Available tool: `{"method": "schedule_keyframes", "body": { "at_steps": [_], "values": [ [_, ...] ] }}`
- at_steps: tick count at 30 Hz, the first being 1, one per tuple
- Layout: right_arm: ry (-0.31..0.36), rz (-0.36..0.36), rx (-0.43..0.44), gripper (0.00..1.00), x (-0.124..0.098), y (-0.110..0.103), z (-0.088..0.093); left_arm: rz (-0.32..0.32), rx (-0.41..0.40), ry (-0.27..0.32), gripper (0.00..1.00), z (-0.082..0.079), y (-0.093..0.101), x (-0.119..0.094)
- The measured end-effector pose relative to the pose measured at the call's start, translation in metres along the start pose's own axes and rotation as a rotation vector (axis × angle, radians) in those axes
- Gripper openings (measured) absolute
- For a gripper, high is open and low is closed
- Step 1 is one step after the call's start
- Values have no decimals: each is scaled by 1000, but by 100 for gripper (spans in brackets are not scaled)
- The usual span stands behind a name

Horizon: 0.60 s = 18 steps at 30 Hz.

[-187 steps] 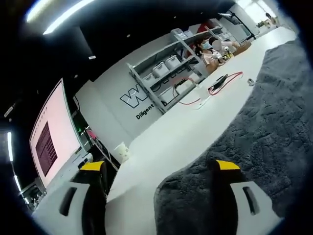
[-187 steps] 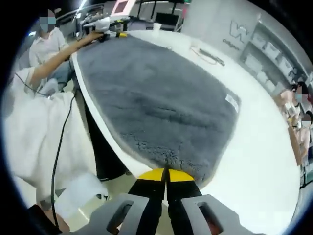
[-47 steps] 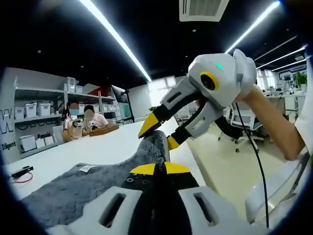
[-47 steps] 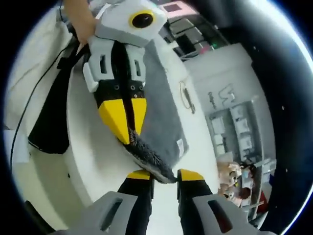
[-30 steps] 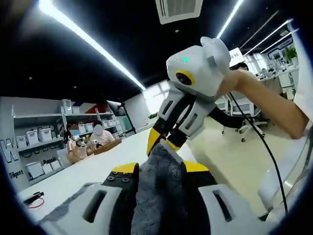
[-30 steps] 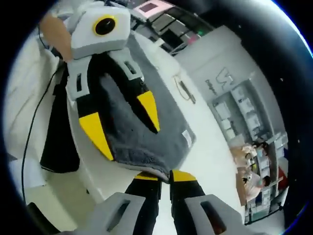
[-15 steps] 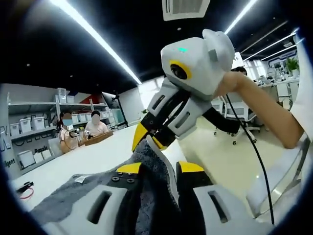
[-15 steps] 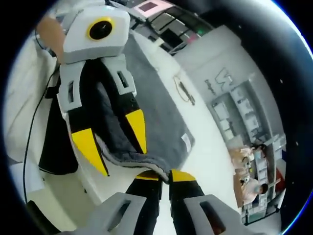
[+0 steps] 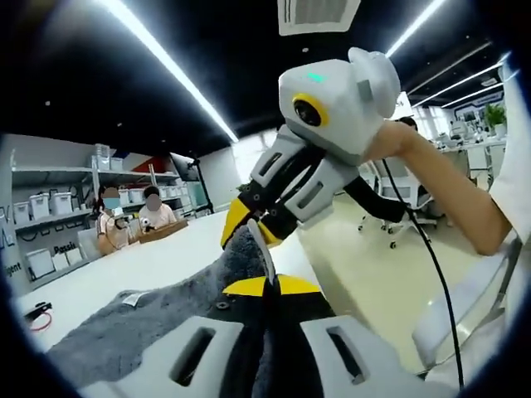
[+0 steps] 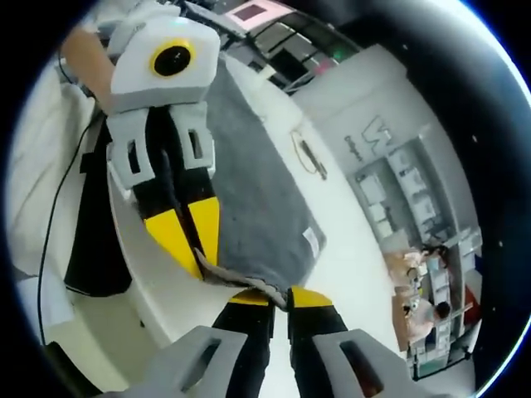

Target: Open the folded towel by lifting each exposed corner and separating the folded layers until the towel lies flat within the target outline without major curled edges

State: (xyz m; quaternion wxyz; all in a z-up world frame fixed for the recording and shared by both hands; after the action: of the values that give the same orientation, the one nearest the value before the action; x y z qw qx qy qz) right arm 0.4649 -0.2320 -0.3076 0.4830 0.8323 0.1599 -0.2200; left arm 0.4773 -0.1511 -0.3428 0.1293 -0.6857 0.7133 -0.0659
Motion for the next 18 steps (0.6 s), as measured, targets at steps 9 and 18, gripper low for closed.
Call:
{"method": "schedule_keyframes", "body": {
  "at_steps": [9, 18],
  "values": [
    [-6, -18, -7, 5, 4, -1, 5, -24, -41, 53, 2, -7, -7, -6],
    [42, -1, 76, 16, 4, 6, 7, -86, -169, 145, 2, -18, -20, -21]
  ]
}}
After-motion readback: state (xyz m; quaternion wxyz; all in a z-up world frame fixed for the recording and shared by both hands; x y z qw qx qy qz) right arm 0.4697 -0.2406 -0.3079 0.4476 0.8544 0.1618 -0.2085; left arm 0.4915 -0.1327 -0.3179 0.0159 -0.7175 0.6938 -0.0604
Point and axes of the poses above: the point that each gripper's makers call its tool centre point, and the gripper's own axes: x roughly forward along the fingers, y roughly to its right, z roughly out of its underside, the point moved 6 cm from there along -x, roughly backward along the fingers, and after that the axes turned 2 degrees about -y, right-handed, at the moved point
